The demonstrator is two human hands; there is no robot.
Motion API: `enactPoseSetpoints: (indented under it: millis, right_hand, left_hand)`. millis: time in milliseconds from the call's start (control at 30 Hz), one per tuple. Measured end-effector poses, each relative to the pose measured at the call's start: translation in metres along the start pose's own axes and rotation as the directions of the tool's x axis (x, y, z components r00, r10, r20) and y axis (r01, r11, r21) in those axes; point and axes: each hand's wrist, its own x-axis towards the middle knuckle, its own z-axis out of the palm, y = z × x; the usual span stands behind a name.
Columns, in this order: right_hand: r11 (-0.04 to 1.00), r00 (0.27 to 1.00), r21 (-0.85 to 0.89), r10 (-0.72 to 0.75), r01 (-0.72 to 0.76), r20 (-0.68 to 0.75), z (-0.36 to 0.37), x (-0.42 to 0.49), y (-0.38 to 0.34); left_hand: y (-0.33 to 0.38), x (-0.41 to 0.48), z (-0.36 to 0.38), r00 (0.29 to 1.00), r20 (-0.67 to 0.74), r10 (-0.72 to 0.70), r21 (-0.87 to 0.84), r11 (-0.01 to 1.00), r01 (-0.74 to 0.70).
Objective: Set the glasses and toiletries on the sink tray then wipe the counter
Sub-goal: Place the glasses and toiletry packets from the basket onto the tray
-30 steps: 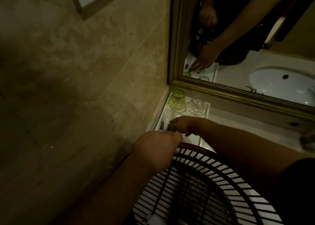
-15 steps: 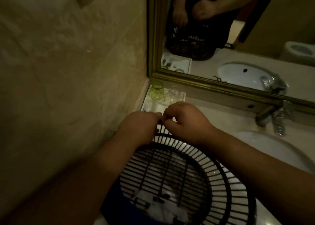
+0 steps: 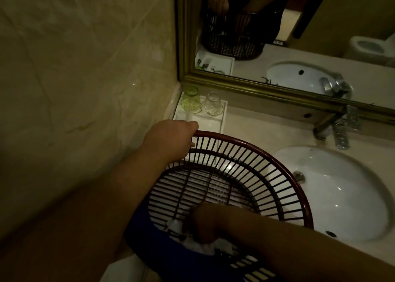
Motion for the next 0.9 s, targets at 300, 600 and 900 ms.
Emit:
enactPoseSetpoints:
  millis: [300,600,900]
  right_hand:
    - [0.998,0.999,-0.058,0.031,-0.032,-0.007,-0.004,0.005,0.006]
    - [0.993,0.741,0.066,-0.029,0.098,-0.671,-0.024,-0.044,0.041]
    - [0.980,0.463,0.100,0.010,0.171,-0.886,-0.032,-0.084,0.044]
  left_hand:
    - [0.001,-0.001,-0.004,1.000,0.025,-0.007,-0.025,1.000,0.008]
    - [0.003,-0.001,-0.009,0.999,0.047,-0.012,-0.032,0.999,0.014]
    - [0.004,-0.001,-0.015,0.996,0.081,-0.029,-0.058,0.998,0.034]
